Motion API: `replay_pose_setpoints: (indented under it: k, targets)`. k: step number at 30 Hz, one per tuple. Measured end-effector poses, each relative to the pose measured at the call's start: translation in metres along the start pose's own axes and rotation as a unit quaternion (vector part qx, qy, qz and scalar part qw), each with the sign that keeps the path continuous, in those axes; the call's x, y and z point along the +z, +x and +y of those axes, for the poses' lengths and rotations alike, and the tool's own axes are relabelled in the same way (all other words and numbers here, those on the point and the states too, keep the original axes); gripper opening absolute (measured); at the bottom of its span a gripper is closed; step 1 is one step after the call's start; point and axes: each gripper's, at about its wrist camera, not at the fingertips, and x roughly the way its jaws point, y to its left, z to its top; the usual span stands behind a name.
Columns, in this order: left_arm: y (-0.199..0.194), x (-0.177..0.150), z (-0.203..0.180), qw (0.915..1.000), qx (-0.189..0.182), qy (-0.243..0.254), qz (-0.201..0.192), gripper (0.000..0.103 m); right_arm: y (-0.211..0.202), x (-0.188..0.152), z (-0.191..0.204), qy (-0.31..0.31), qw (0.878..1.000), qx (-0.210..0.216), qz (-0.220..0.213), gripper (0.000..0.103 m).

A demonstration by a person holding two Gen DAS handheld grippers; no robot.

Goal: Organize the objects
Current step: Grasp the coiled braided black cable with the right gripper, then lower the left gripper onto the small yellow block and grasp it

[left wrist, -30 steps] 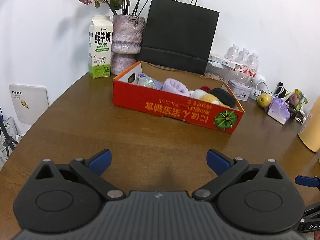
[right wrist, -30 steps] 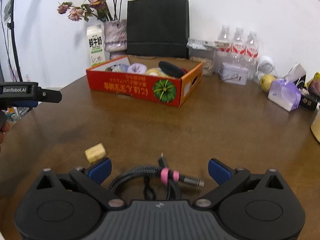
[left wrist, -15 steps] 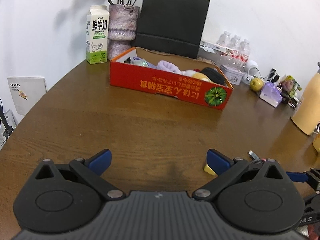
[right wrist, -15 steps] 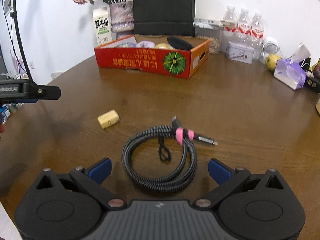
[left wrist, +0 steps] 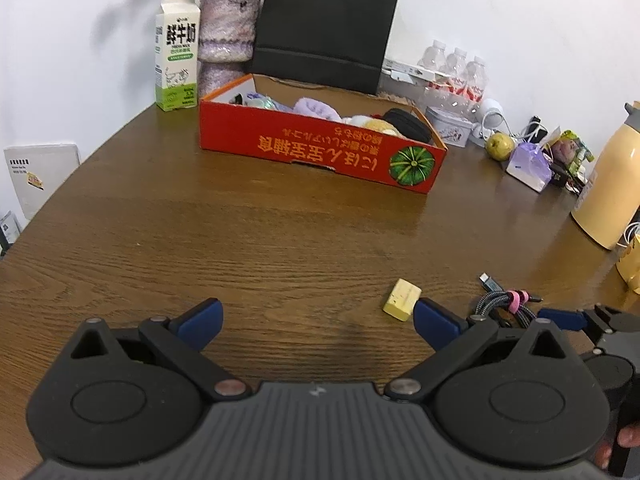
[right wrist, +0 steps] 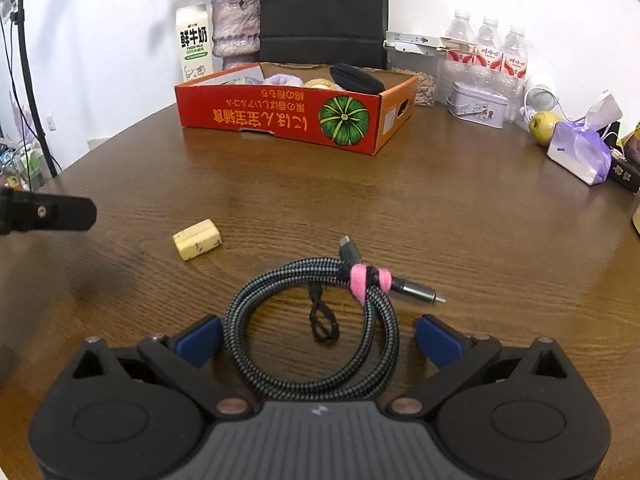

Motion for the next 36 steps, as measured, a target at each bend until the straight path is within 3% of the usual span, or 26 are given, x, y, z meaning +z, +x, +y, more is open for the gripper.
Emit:
replay_pose_setpoints:
  k: [3,5,17,27,33,36]
  targets:
    - [0.004,-0.001,-0.005,1.0,-0.004,0.002,0.006,0.103,0.001,0.001,-0.002,-0.002,1.0,0.005,-0.001,0.103]
    - [0.007,-0.001,-0.008,0.9999,-0.007,0.004,0.008,0.103,-0.001,0.0,-0.003,-0.005,1.0,0.01,-0.012,0.089]
    - [0.029,0.001,-0.026,0.9994,-0.02,0.015,0.024,0.103,0.007,0.006,-0.025,-0.009,0.999,-0.021,-0.041,0.088]
    - [0.051,0.0,-0.056,0.9975,-0.024,0.057,0.036,0.103,0.014,0.009,-0.04,0.009,0.999,-0.014,-0.042,0.088]
    - [0.065,0.001,-0.063,0.9973,-0.006,0.06,0.042,0.103,0.014,0.009,-0.041,0.009,0.999,-0.013,-0.042,0.089]
    - [0.07,0.0,-0.064,0.9973,0.001,0.061,0.042,0.096,0.014,0.008,-0.04,0.008,0.999,-0.012,-0.042,0.089]
